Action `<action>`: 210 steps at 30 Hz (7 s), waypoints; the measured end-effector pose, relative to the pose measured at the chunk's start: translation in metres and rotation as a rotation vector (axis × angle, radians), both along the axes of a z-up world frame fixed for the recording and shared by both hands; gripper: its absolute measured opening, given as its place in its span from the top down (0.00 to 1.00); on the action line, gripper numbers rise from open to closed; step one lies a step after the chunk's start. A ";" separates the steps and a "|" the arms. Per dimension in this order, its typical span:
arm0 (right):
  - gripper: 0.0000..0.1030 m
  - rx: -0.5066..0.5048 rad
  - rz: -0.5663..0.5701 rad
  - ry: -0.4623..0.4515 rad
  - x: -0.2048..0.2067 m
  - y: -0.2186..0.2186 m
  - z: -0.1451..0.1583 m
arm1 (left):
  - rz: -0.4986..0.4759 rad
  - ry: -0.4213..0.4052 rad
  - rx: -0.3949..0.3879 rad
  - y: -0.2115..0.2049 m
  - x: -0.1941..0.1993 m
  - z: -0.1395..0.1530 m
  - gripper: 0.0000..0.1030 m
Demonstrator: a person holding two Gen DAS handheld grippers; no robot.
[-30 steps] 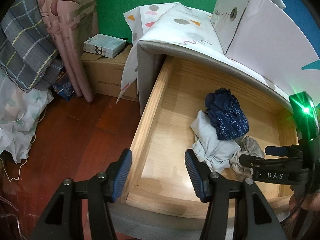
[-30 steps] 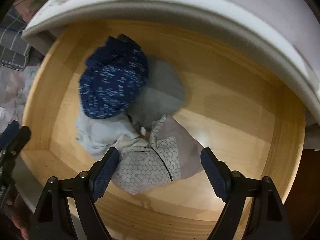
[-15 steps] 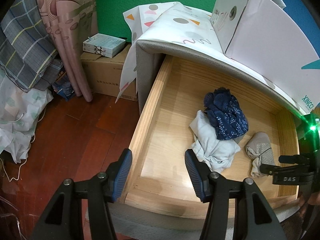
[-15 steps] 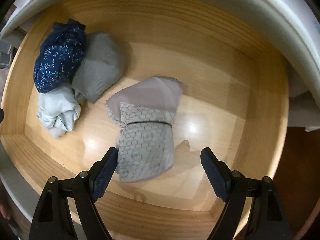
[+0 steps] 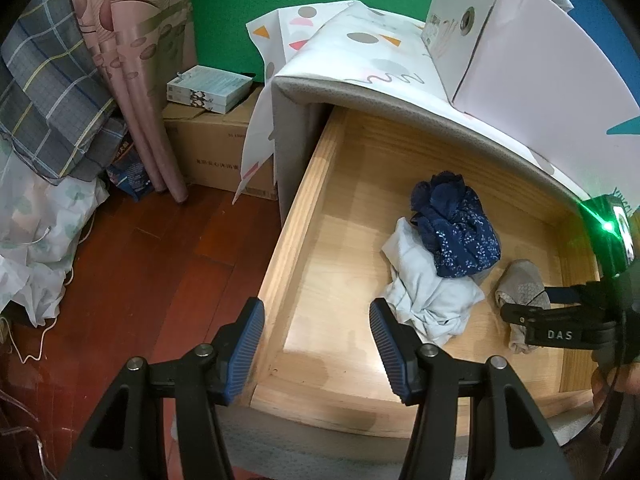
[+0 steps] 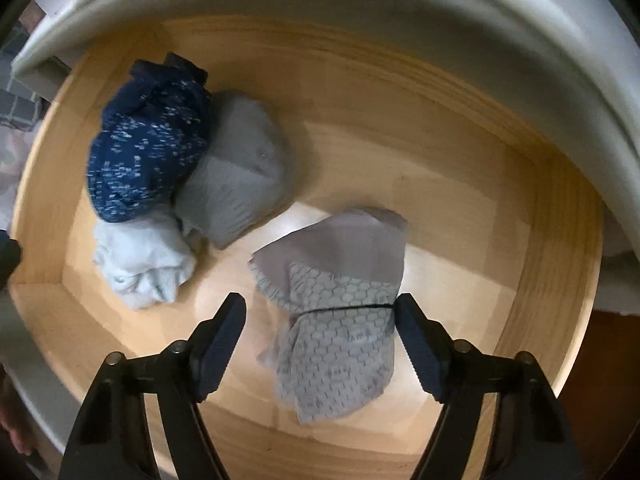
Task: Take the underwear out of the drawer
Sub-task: 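Grasp the grey hexagon-print underwear in the drawer with the right tool, then lower the open left tool into the drawer toward the pale blue underwear, then grasp the pale blue underwear with the left tool while the right tool holds the grey item, then lift the pale blue underwear into the white box with the left tool and release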
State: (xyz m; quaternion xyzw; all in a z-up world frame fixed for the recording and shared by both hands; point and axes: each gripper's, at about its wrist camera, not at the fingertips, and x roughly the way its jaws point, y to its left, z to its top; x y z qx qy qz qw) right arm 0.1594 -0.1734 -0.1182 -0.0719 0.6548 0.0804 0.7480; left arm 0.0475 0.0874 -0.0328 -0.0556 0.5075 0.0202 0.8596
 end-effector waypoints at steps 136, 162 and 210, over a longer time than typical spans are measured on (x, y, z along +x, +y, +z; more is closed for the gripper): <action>0.53 0.040 -0.299 0.203 -0.060 -0.090 -0.050 | -0.250 0.503 0.137 -0.095 0.074 -0.056 0.63; 0.54 0.012 -0.289 0.207 -0.064 -0.084 -0.056 | -0.254 0.245 0.050 -0.047 0.027 0.047 0.63; 0.54 0.033 -0.282 0.200 -0.064 -0.087 -0.055 | -0.378 -0.100 0.090 -0.183 0.150 0.199 0.59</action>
